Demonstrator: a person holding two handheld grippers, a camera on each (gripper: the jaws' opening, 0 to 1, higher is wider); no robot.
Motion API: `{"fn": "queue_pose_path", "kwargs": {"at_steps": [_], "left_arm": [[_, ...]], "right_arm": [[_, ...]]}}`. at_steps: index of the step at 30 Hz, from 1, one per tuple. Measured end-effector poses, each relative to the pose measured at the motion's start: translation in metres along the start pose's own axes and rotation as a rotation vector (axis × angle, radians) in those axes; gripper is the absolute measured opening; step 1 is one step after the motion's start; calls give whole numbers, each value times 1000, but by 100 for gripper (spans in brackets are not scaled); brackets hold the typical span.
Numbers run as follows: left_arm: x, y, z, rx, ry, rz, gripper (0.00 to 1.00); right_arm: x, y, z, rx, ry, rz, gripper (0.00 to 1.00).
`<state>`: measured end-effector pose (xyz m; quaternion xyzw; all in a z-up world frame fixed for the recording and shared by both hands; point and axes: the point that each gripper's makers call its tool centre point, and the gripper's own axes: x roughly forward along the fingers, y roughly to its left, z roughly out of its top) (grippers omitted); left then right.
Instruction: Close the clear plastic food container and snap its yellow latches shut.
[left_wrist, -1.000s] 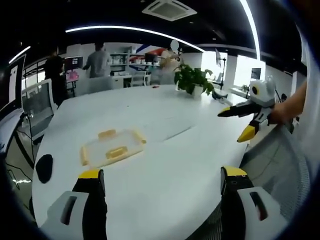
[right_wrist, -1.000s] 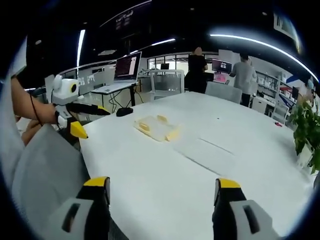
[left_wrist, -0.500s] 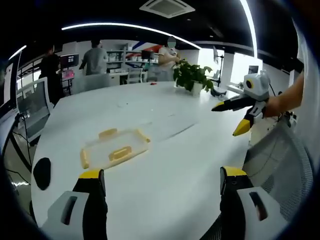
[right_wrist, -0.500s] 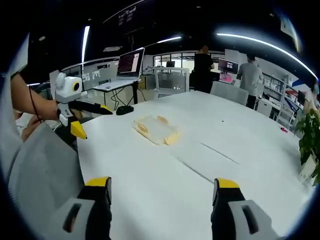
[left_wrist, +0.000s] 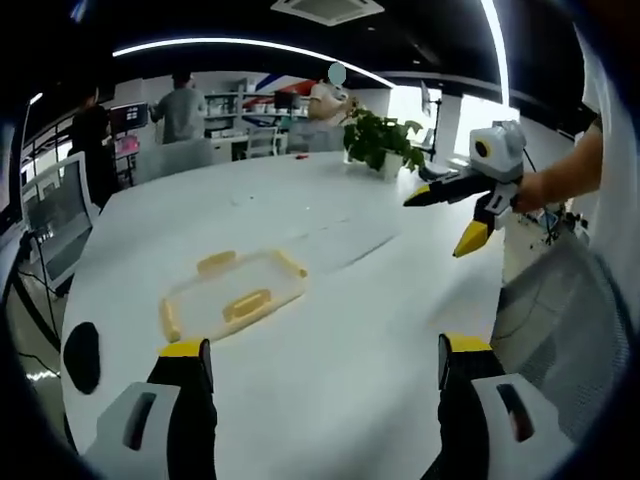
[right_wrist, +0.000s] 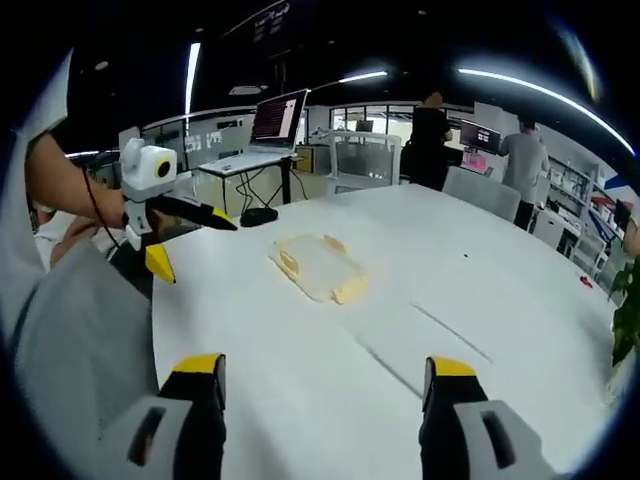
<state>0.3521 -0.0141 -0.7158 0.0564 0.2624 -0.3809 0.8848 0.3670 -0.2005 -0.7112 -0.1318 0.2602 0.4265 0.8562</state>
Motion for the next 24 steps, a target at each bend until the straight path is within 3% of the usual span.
{"fn": "queue_pose_path", "kwargs": {"at_steps": [15, 24], "left_arm": [[5, 24, 2, 42, 28, -9, 89], [5, 40, 1, 107, 70, -24, 89]], "right_arm": [[26, -15, 15, -55, 9, 52, 79], [39, -15, 22, -88, 27, 104, 78]]}}
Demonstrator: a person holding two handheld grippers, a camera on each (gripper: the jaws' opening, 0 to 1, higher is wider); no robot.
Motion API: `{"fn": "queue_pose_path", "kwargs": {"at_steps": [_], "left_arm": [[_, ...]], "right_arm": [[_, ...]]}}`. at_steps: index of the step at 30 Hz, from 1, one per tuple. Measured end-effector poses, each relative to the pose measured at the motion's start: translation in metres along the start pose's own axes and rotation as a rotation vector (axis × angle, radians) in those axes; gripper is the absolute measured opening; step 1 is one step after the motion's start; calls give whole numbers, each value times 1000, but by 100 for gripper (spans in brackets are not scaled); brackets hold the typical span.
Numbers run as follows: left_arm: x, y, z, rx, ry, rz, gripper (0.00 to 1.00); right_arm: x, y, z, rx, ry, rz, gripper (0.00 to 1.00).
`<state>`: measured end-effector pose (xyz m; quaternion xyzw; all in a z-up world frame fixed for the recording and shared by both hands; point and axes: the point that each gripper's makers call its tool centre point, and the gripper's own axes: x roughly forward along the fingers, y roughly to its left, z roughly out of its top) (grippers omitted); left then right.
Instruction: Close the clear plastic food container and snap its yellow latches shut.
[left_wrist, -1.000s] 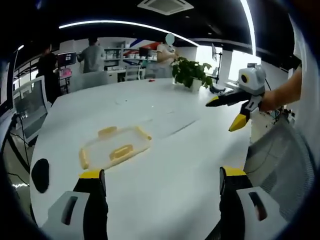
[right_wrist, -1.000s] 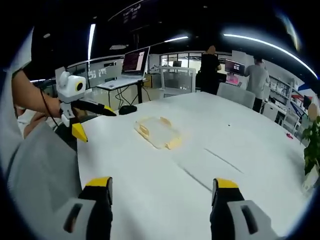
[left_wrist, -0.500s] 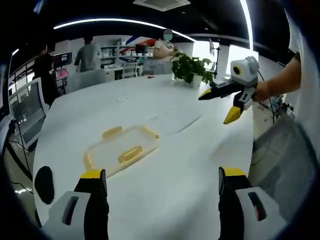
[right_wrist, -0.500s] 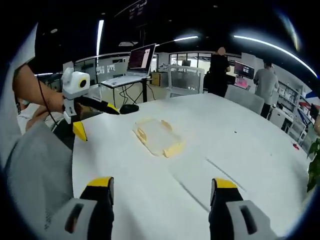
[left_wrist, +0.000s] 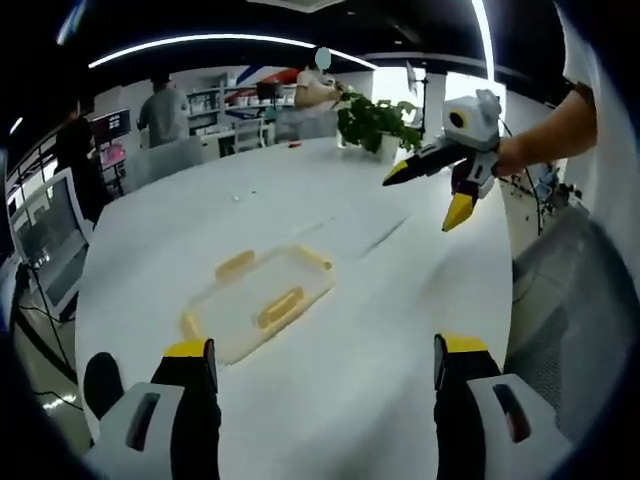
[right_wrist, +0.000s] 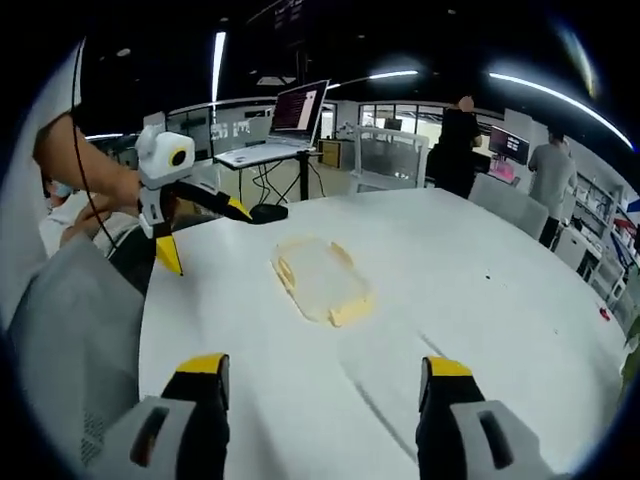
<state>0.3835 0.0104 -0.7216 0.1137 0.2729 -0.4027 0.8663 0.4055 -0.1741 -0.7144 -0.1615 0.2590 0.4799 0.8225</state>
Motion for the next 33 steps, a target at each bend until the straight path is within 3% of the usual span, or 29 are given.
{"fn": "queue_pose_path", "kwargs": {"at_steps": [16, 33], "left_arm": [[6, 26, -9, 94, 81, -62, 86], [14, 57, -21, 223, 190, -121, 84]], "right_arm": [[23, -3, 1, -138, 107, 140, 76], [55, -17, 14, -259, 194, 219, 71]]}}
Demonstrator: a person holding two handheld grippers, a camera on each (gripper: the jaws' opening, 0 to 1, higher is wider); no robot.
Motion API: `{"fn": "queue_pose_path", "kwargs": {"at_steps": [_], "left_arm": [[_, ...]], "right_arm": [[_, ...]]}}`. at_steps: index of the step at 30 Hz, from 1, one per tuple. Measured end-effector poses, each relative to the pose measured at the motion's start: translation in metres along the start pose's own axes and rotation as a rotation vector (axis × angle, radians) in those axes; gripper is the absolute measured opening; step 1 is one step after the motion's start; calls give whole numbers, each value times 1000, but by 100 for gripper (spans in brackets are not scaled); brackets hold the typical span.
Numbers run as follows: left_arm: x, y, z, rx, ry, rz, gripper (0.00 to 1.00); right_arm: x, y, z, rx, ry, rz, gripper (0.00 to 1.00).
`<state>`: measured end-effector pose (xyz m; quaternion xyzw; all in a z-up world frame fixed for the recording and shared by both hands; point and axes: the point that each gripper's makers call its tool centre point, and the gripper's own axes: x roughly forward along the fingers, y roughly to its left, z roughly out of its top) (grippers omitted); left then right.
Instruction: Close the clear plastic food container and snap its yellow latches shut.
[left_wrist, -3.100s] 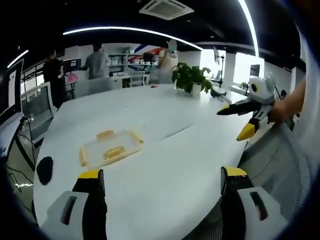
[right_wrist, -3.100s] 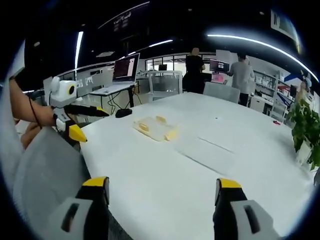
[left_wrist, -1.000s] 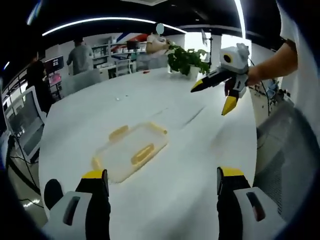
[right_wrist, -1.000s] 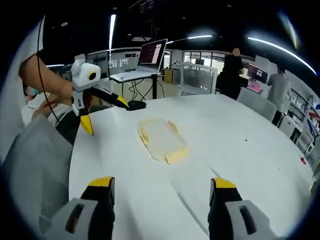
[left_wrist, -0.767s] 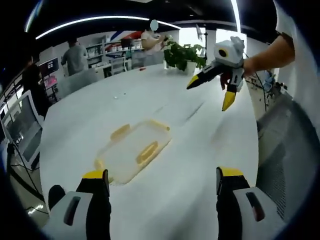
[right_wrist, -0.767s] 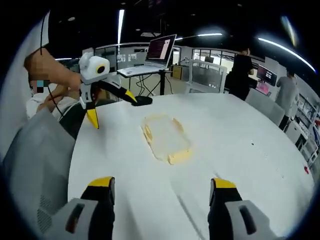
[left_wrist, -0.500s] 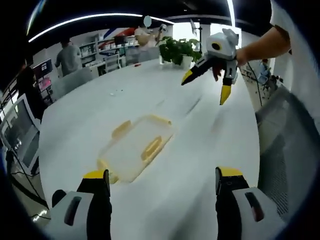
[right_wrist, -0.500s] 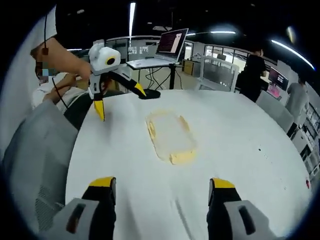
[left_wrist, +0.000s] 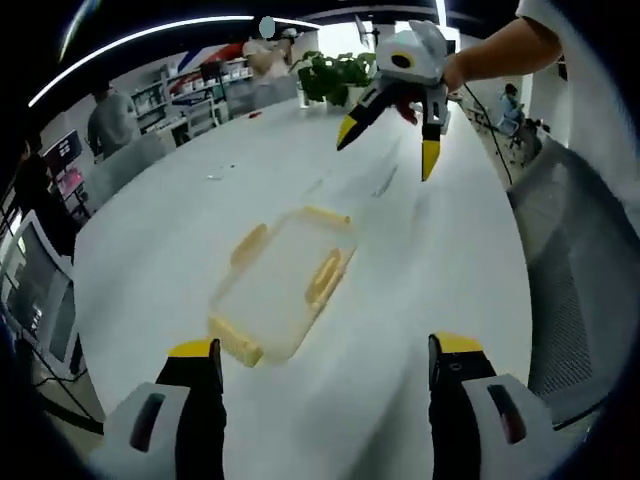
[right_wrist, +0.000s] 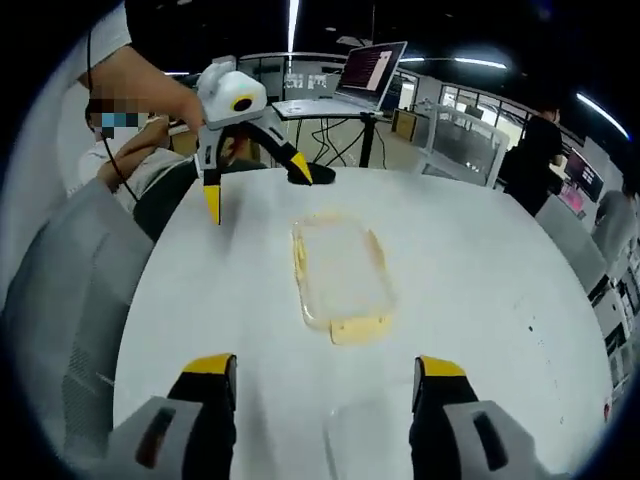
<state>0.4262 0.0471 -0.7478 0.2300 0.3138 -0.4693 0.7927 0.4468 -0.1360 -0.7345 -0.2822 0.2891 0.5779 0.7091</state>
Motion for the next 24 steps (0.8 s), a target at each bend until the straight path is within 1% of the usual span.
{"fn": "queue_pose_path", "kwargs": {"at_steps": [4, 8, 14, 17, 18, 19, 20, 24], "left_arm": [[2, 8, 3, 28, 6, -9, 83], [4, 18, 3, 49, 15, -15, 83], [8, 33, -7, 104, 70, -25, 82], [10, 39, -8, 126, 85, -32, 81], [11, 41, -9, 144, 92, -32, 81], [13, 42, -12, 177, 115, -46, 82], [14, 43, -14, 191, 132, -54, 81], [19, 46, -13, 219, 140, -75, 80]], "right_arm": [[5, -9, 7, -1, -2, 9, 71], [12, -12, 9, -29, 18, 18, 71], [23, -16, 12, -55, 46, 43, 71], [29, -21, 10, -62, 69, 49, 71], [30, -22, 10, -61, 69, 50, 71], [32, -23, 10, -58, 69, 55, 71], [33, -23, 10, -59, 74, 57, 72], [41, -25, 8, -81, 97, 66, 71]]}}
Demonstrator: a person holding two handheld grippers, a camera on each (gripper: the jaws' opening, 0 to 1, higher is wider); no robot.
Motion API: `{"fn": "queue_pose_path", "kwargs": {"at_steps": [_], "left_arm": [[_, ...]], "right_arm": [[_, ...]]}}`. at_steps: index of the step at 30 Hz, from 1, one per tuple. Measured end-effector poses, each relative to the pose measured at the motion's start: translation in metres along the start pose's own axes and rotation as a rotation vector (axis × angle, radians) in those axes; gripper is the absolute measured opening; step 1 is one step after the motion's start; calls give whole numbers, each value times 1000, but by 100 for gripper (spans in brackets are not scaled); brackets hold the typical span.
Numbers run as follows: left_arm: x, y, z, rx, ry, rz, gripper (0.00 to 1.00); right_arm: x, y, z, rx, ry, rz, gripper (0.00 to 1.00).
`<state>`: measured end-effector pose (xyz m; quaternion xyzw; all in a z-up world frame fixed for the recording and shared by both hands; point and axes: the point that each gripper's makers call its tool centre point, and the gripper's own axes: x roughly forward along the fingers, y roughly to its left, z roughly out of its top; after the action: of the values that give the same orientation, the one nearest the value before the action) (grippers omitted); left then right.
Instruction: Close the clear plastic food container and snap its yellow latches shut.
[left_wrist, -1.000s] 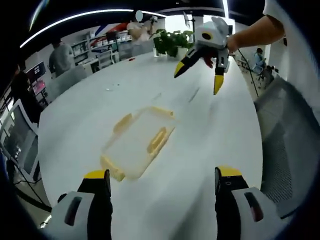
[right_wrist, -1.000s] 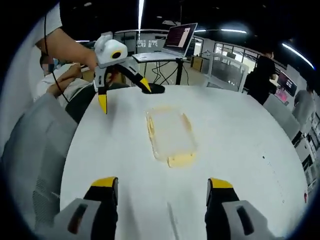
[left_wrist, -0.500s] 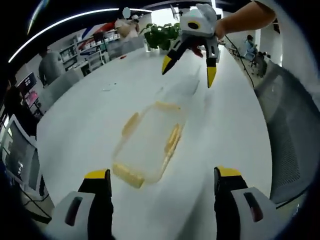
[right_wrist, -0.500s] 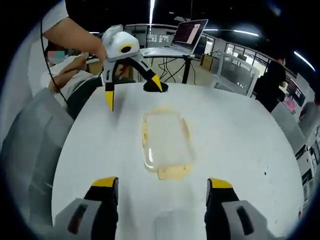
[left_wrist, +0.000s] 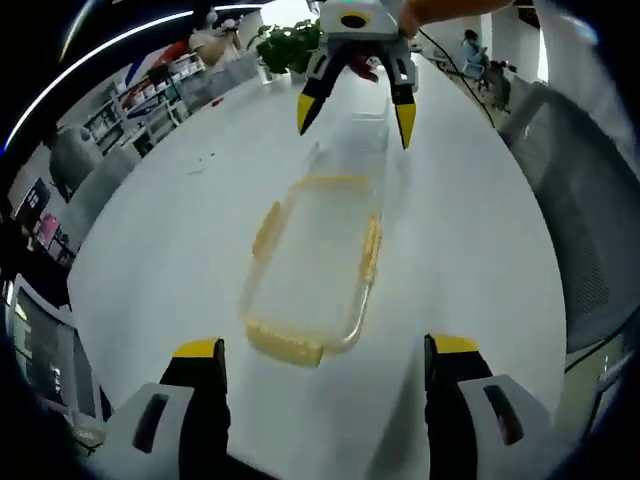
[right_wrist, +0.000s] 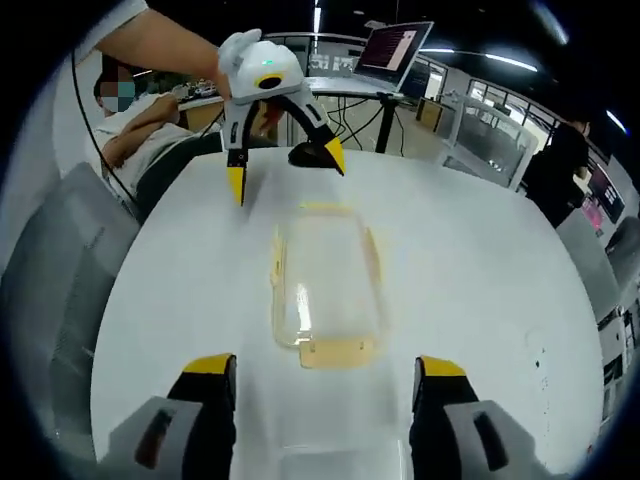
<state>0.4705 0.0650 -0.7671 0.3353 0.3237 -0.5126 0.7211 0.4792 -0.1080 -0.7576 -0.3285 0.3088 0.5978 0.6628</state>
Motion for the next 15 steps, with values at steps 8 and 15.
{"fn": "queue_pose_path", "kwargs": {"at_steps": [8, 15], "left_arm": [[7, 11, -9, 51, 41, -25, 77], [16, 15, -15, 89, 68, -52, 76]], "right_arm": [[12, -4, 2, -27, 26, 19, 68], [23, -7, 3, -37, 41, 33, 64]]}}
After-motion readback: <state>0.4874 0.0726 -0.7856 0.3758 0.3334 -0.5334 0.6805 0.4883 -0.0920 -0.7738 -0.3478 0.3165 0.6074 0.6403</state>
